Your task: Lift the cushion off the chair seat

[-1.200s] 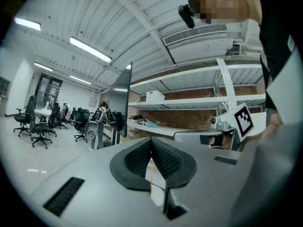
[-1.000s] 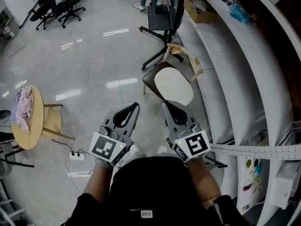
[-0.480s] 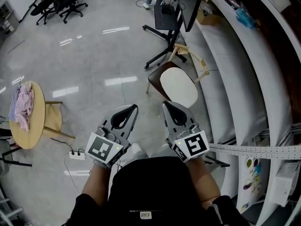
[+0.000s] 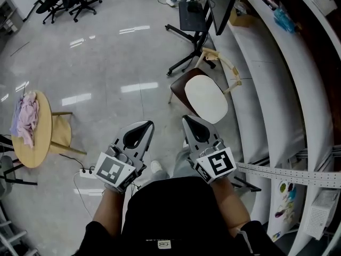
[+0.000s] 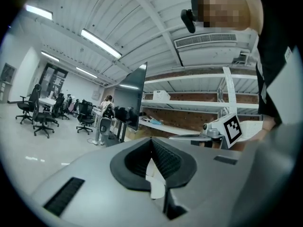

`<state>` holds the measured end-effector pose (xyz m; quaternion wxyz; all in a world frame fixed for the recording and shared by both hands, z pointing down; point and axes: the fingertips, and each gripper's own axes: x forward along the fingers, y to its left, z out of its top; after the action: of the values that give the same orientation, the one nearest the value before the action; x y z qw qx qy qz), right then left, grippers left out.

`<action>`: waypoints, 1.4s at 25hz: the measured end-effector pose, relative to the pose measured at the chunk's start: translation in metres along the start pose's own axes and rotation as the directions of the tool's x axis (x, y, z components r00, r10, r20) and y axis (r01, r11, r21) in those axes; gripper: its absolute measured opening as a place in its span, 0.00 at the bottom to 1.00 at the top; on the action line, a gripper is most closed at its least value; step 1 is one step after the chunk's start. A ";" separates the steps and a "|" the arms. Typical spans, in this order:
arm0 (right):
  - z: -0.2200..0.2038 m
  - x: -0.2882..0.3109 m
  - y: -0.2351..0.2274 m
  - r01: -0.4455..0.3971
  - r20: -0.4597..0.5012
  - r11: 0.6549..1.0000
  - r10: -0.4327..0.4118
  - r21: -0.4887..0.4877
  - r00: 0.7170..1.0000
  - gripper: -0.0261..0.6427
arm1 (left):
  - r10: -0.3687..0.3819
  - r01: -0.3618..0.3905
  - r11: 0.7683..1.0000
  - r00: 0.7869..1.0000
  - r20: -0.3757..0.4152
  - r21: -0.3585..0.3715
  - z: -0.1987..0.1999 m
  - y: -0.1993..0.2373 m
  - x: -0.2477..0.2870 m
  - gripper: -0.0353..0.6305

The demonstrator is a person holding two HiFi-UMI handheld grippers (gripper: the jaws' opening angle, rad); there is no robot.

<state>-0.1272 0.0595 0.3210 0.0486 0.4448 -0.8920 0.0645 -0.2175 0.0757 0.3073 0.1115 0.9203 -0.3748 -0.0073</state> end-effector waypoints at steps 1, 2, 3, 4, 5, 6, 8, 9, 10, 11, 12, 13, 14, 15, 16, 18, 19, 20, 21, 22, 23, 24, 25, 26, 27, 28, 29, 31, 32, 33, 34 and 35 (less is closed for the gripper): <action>0.000 0.002 -0.005 -0.005 -0.002 1.000 0.005 0.002 1.000 0.06 | 0.007 -0.007 1.000 1.000 -0.003 -0.001 -0.001 0.002 0.005 0.07; 0.000 0.004 -0.010 -0.010 -0.001 1.000 0.010 0.005 1.000 0.06 | 0.013 -0.013 1.000 1.000 -0.008 -0.004 -0.001 0.003 0.010 0.07; 0.000 0.006 -0.015 -0.015 0.000 1.000 0.015 0.010 1.000 0.06 | 0.017 -0.017 1.000 1.000 -0.013 -0.008 -0.002 0.005 0.016 0.07; 0.001 0.009 -0.021 -0.020 0.002 1.000 0.020 0.016 1.000 0.06 | 0.020 -0.020 1.000 1.000 -0.019 -0.010 -0.003 0.006 0.023 0.07; 0.001 0.011 -0.028 -0.026 0.004 0.999 0.026 0.021 1.000 0.06 | 0.023 -0.024 1.000 0.999 -0.024 -0.009 -0.003 0.007 0.030 0.07; 0.001 0.013 -0.035 -0.033 0.004 0.999 0.032 0.024 0.999 0.06 | 0.027 -0.027 1.000 0.999 -0.028 -0.006 -0.003 0.007 0.038 0.07; 0.001 0.018 -0.051 -0.046 0.002 0.999 0.046 0.026 0.999 0.06 | 0.035 -0.035 0.999 0.999 -0.036 0.000 -0.003 0.006 0.055 0.07; 0.001 0.021 -0.060 -0.053 -0.001 0.998 0.053 0.028 0.999 0.06 | 0.044 -0.044 0.999 0.998 -0.041 0.004 -0.003 0.006 0.063 0.07; 0.001 0.023 -0.069 -0.059 -0.003 0.998 0.059 0.031 0.998 0.06 | 0.057 -0.056 0.998 0.997 -0.044 0.008 -0.003 0.007 0.072 0.07; 0.002 0.026 -0.078 -0.065 -0.004 0.997 0.065 0.035 0.998 0.06 | 0.072 -0.072 0.997 0.996 -0.047 0.011 -0.002 0.008 0.080 0.07; 0.002 0.028 -0.086 -0.070 -0.002 0.997 0.070 0.039 0.998 0.06 | 0.087 -0.086 0.996 0.995 -0.050 0.014 -0.002 0.010 0.087 0.07; 0.003 0.030 -0.094 -0.075 0.001 0.996 0.075 0.043 0.997 0.06 | 0.100 -0.099 0.995 0.994 -0.053 0.015 -0.001 0.011 0.095 0.07; 0.004 0.032 -0.103 -0.079 0.004 0.996 0.079 0.049 0.997 0.06 | 0.110 -0.109 0.994 0.992 -0.056 0.016 -0.001 0.012 0.102 0.07; 0.004 0.033 -0.112 -0.083 0.007 0.995 0.083 0.057 0.997 0.06 | 0.118 -0.118 0.993 0.991 -0.058 0.017 0.001 0.013 0.109 0.07; 0.005 0.034 -0.120 -0.088 0.010 0.994 0.088 0.065 0.996 0.06 | 0.126 -0.125 0.992 0.990 -0.060 0.020 0.002 0.013 0.116 0.07; 0.005 0.036 -0.137 -0.097 0.015 0.992 0.096 0.082 0.995 0.06 | 0.141 -0.140 0.990 0.988 -0.061 0.027 0.004 0.013 0.130 0.07; 0.005 0.036 -0.146 -0.099 0.016 0.991 0.098 0.090 0.995 0.06 | 0.148 -0.147 0.989 0.987 -0.061 0.029 0.004 0.012 0.137 0.07; 0.005 0.036 -0.154 -0.100 0.015 0.990 0.099 0.096 0.995 0.06 | 0.154 -0.152 0.988 0.986 -0.063 0.032 0.004 0.011 0.143 0.07; 0.004 0.036 -0.163 -0.100 0.012 0.990 0.099 0.101 0.995 0.06 | 0.158 -0.156 0.987 0.985 -0.067 0.037 0.003 0.009 0.151 0.07; 0.004 0.035 -0.171 -0.100 0.009 0.989 0.100 0.105 0.995 0.06 | 0.162 -0.159 0.986 0.984 -0.074 0.044 0.003 0.007 0.158 0.07; 0.005 0.035 -0.180 -0.102 0.009 0.989 0.101 0.108 0.995 0.06 | 0.167 -0.163 0.985 0.983 -0.082 0.052 0.002 0.004 0.166 0.07; 0.006 0.034 -0.188 -0.104 0.011 0.988 0.103 0.111 0.995 0.06 | 0.172 -0.167 0.984 0.981 -0.090 0.059 0.002 0.002 0.174 0.07; 0.007 0.032 -0.197 -0.105 0.015 0.988 0.104 0.116 0.994 0.06 | 0.177 -0.172 0.983 0.980 -0.095 0.062 0.003 0.000 0.182 0.07; 0.008 0.031 -0.206 -0.104 0.016 0.987 0.103 0.121 0.995 0.06 | 0.181 -0.176 0.982 0.979 -0.096 0.061 0.004 -0.002 0.189 0.07; 0.007 0.029 -0.214 -0.100 0.014 0.987 0.099 0.124 0.995 0.06 | 0.183 -0.178 0.982 0.979 -0.093 0.056 0.005 -0.004 0.195 0.07; 0.005 0.027 -0.221 -0.093 0.006 0.988 0.093 0.124 0.996 0.06 | 0.182 -0.178 0.983 0.980 -0.086 0.049 0.006 -0.007 0.201 0.07; 0.002 0.026 -0.229 -0.083 -0.005 0.989 0.084 0.121 0.996 0.06 | 0.178 -0.175 0.984 0.981 -0.079 0.041 0.007 -0.009 0.206 0.07; -0.005 0.024 -0.243 -0.060 -0.027 0.991 0.064 0.119 0.998 0.06 | 0.173 -0.171 0.985 0.982 -0.079 0.029 0.006 -0.012 0.216 0.07; -0.009 0.023 -0.250 -0.048 -0.035 0.991 0.053 0.126 0.998 0.06 | 0.171 -0.169 0.985 0.981 -0.086 0.030 0.004 -0.013 0.222 0.07; -0.013 0.021 -0.257 -0.035 -0.042 0.990 0.041 0.136 0.998 0.06 | 0.168 -0.165 0.986 0.981 -0.097 0.034 0.003 -0.014 0.228 0.07; -0.017 0.019 -0.264 -0.021 -0.049 0.989 0.028 0.150 0.998 0.06 | 0.163 -0.160 0.986 0.980 -0.110 0.036 0.000 -0.016 0.233 0.07; -0.022 0.016 -0.271 -0.006 -0.057 0.986 0.016 0.164 0.998 0.06 | 0.157 -0.154 0.987 0.980 -0.122 0.034 -0.003 -0.016 0.238 0.07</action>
<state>0.0801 -0.1112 0.3646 0.0374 0.4404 -0.8843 0.1505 -0.0345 -0.0773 0.3230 0.1238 0.8881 -0.4381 0.0634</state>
